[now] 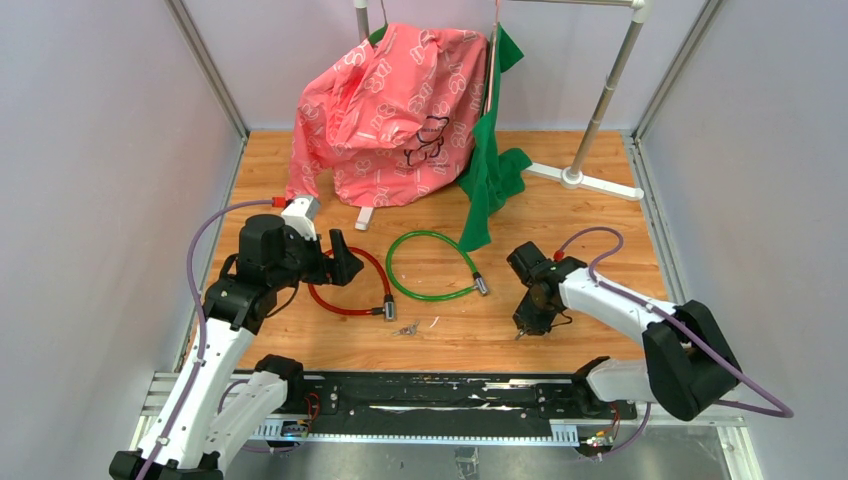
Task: Unlock with the key
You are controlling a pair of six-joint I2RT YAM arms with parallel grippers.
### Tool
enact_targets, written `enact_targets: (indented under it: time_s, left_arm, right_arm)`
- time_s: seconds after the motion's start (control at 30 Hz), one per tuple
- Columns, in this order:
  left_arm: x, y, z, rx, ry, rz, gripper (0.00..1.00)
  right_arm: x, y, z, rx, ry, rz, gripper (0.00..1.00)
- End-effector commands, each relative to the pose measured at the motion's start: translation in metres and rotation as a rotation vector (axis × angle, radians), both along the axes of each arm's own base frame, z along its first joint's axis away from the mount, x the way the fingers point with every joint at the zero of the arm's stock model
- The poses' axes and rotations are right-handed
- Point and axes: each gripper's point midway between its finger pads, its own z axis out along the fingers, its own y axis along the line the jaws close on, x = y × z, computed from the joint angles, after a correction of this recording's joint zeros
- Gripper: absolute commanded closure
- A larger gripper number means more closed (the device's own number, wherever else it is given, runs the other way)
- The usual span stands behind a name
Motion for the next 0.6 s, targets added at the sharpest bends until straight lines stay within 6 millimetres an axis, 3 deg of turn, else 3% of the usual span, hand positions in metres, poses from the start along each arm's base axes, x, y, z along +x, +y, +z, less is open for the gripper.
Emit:
enact_targets:
  time_s: [0.0,0.13,0.43,0.57]
  left_arm:
    - [-0.002,-0.003,-0.001,-0.002,-0.017,-0.021,0.05]
    - [-0.002,-0.003,0.000,-0.004,-0.019,-0.023,0.05]
    - [-0.002,-0.004,-0.001,-0.005,-0.012,-0.028,0.05]
    - [-0.002,-0.008,-0.002,-0.013,-0.001,-0.046,0.05]
  right_arm:
    - [-0.011,-0.015,-0.012,-0.098,0.046,-0.021,0.69]
    - [-0.013,-0.016,-0.017,-0.109,0.057,-0.017,0.74]
    - [-0.016,-0.012,-0.012,-0.066,0.037,-0.008,1.00]
    - [-0.014,-0.005,-0.004,-0.014,0.010,-0.010,1.00]
